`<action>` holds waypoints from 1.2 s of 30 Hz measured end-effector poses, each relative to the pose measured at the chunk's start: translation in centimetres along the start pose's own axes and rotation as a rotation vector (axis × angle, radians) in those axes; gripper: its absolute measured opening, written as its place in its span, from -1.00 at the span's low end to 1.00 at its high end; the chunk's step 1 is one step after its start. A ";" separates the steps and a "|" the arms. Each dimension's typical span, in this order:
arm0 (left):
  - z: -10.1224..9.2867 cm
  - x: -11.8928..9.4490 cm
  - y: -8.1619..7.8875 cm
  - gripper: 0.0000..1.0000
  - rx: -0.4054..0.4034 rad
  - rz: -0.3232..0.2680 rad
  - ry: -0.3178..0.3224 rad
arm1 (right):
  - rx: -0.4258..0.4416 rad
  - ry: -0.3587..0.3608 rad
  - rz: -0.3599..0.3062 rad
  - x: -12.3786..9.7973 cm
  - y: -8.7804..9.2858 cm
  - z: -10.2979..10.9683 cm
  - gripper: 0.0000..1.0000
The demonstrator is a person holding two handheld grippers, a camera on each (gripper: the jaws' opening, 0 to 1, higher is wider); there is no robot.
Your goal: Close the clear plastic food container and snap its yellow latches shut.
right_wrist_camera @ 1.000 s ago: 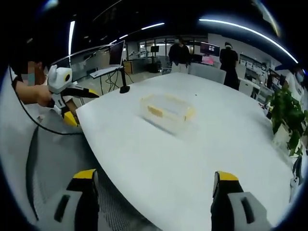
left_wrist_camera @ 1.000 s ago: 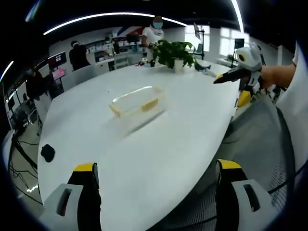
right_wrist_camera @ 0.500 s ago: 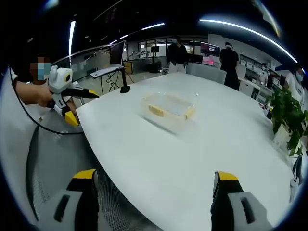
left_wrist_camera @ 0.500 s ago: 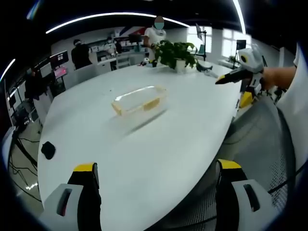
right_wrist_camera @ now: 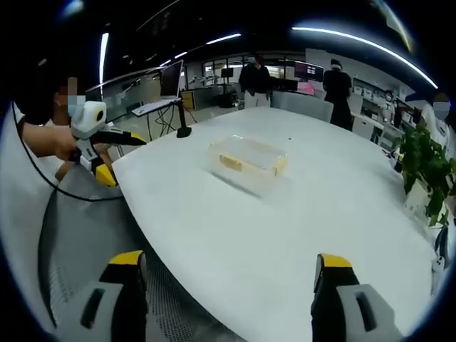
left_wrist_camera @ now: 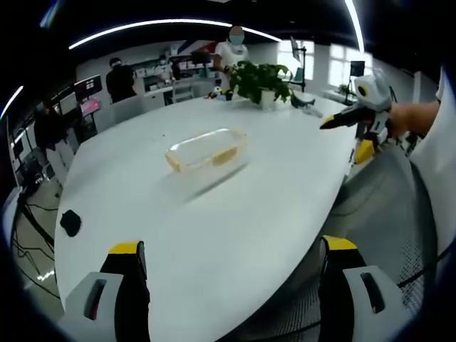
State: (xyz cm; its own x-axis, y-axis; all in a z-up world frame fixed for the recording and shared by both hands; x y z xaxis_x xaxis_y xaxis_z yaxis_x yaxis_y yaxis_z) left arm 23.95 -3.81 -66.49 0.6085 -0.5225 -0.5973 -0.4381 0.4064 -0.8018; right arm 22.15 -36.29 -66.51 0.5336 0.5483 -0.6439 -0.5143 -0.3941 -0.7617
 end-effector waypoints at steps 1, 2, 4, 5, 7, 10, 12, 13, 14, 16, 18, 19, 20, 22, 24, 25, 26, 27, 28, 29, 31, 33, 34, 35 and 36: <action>0.0 0.0 0.0 0.97 0.000 -0.002 -0.001 | 0.002 0.000 0.001 0.0 0.0 0.0 0.97; 0.1 0.0 0.0 0.95 0.002 -0.004 -0.003 | 0.001 0.003 0.000 0.0 0.0 0.0 0.98; 0.1 0.0 0.0 0.96 0.001 -0.003 -0.007 | -0.003 0.005 -0.002 0.0 0.0 0.0 0.98; 0.1 0.0 0.0 0.97 0.001 -0.003 -0.008 | -0.001 0.004 -0.003 0.0 0.0 0.1 0.98; 0.1 0.0 -0.1 0.98 -0.003 -0.007 -0.011 | 0.001 0.010 -0.007 0.0 0.0 0.0 0.98; 0.1 -0.1 -0.1 0.97 -0.013 -0.015 -0.011 | 0.007 0.007 0.001 0.0 0.1 0.1 0.98; 0.2 -0.2 -0.1 0.94 -0.013 -0.008 -0.012 | -0.002 0.010 0.007 0.1 0.4 0.1 0.98; 0.3 -0.2 -0.1 0.94 -0.016 -0.014 -0.016 | -0.002 0.011 0.010 0.1 0.5 0.1 0.98; 0.3 -0.2 -0.1 0.94 -0.018 -0.018 -0.016 | 0.003 0.009 0.011 0.1 0.7 0.2 0.98; 0.3 -0.3 -0.1 0.94 -0.019 -0.020 -0.019 | 0.007 0.007 0.009 0.1 0.8 0.3 0.98; 0.3 -0.3 -0.2 0.94 -0.025 -0.024 -0.020 | 0.012 0.007 0.007 0.1 0.8 0.4 0.98; 0.3 -0.4 -0.2 0.94 -0.030 -0.024 -0.018 | 0.012 0.007 0.008 0.1 0.8 0.3 0.98; 0.3 -0.4 -0.2 0.94 -0.030 -0.025 -0.020 | 0.012 0.007 0.009 0.1 0.9 0.3 0.98; 0.3 -0.4 -0.2 0.94 -0.029 -0.027 -0.017 | 0.015 0.004 0.006 0.1 0.8 0.4 0.98; 0.2 -0.5 -0.2 0.93 -0.033 -0.031 -0.017 | 0.015 0.000 0.006 0.1 0.8 0.5 0.98; 0.2 -0.5 -0.2 0.93 -0.033 -0.030 -0.018 | 0.013 0.000 0.006 0.2 0.8 0.5 0.98; 0.2 -0.5 -0.1 0.93 -0.029 -0.028 -0.018 | 0.013 0.001 0.007 0.2 0.8 0.5 0.98; 0.2 -0.5 -0.2 0.93 -0.031 -0.032 -0.019 | 0.014 0.000 0.007 0.2 0.8 0.5 0.98; 0.2 -0.5 -0.2 0.93 -0.033 -0.034 -0.017 | 0.018 0.000 0.003 0.2 0.8 0.5 0.98; 0.2 -0.5 -0.2 0.93 -0.031 -0.032 -0.017 | 0.022 0.002 0.000 0.2 0.7 0.5 0.97; 0.2 -0.5 -0.2 0.93 -0.029 -0.032 -0.018 | 0.035 -0.002 -0.007 0.2 0.7 0.5 0.96; 0.1 -0.5 -0.1 0.92 -0.029 -0.032 -0.015 | 0.041 0.000 -0.011 0.2 0.7 0.6 0.96; 0.1 -0.5 -0.1 0.92 -0.028 -0.032 -0.014 | 0.038 0.001 -0.009 0.2 0.7 0.6 0.96; 0.1 -0.5 -0.1 0.90 -0.031 -0.032 -0.012 | 0.039 0.001 -0.007 0.2 0.8 0.6 0.96; 0.1 -0.5 -0.1 0.90 -0.042 -0.033 -0.012 | 0.040 0.002 -0.005 0.3 0.9 0.7 0.95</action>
State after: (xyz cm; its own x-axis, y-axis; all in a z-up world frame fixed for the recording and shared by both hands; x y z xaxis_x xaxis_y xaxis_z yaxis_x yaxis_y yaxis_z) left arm 23.77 -3.53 -66.11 0.6307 -0.5263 -0.5703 -0.4447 0.3572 -0.8214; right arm 21.41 -36.01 -67.30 0.5377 0.5488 -0.6401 -0.5382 -0.3610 -0.7616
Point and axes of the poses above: the point that each gripper's makers call its tool centre point, and the gripper's own axes: x roughly forward along the fingers, z roughly to its left, y roughly out of its underside, the point moved 6 cm from there along -x, roughly backward along the fingers, and after that the axes turned 2 degrees about -y, right-handed, at the moved point
